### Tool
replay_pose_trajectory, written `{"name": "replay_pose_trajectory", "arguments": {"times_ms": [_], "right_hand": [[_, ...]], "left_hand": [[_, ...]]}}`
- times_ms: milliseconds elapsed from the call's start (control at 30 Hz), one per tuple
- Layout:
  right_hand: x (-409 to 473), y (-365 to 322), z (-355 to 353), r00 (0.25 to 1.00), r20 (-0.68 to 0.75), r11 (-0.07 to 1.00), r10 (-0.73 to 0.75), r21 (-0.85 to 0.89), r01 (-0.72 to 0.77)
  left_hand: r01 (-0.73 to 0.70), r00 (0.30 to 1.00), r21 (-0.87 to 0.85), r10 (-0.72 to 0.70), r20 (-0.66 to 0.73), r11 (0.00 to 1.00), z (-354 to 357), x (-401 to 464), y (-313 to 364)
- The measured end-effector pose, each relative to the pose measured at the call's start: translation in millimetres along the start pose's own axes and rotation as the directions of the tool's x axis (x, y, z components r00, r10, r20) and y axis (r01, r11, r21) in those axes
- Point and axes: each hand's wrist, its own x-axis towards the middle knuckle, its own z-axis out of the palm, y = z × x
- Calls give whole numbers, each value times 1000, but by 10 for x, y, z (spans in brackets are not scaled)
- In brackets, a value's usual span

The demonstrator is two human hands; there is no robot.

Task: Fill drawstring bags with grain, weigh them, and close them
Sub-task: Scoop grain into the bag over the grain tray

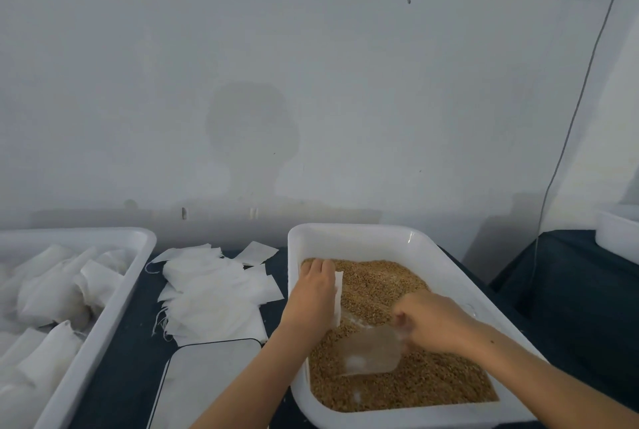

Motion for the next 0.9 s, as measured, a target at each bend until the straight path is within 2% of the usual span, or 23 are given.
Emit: {"name": "replay_pose_trajectory", "arguments": {"times_ms": [167,333,533,667,900], "right_hand": [[16,-20,81,999,46,995,-15,100,10],[-158,209,-214,996,80,979,42,194,-57],[-212,352,-642,985,-111,975,133,192,-111],[-111,259,-717,957,-242,985,157,104,-135],[-42,118,-696,938,-319,989,138,-2,-146]], "left_hand": [[2,1000,34,-2,15,999,6,10,-8],[-2,999,0,2,44,1000,30,29,-31],[14,998,-50,-11,59,999,54,52,-39],[0,997,-69,6,82,998,44,48,-34],[-1,997,-102,9,78,995,33,38,-24]]}}
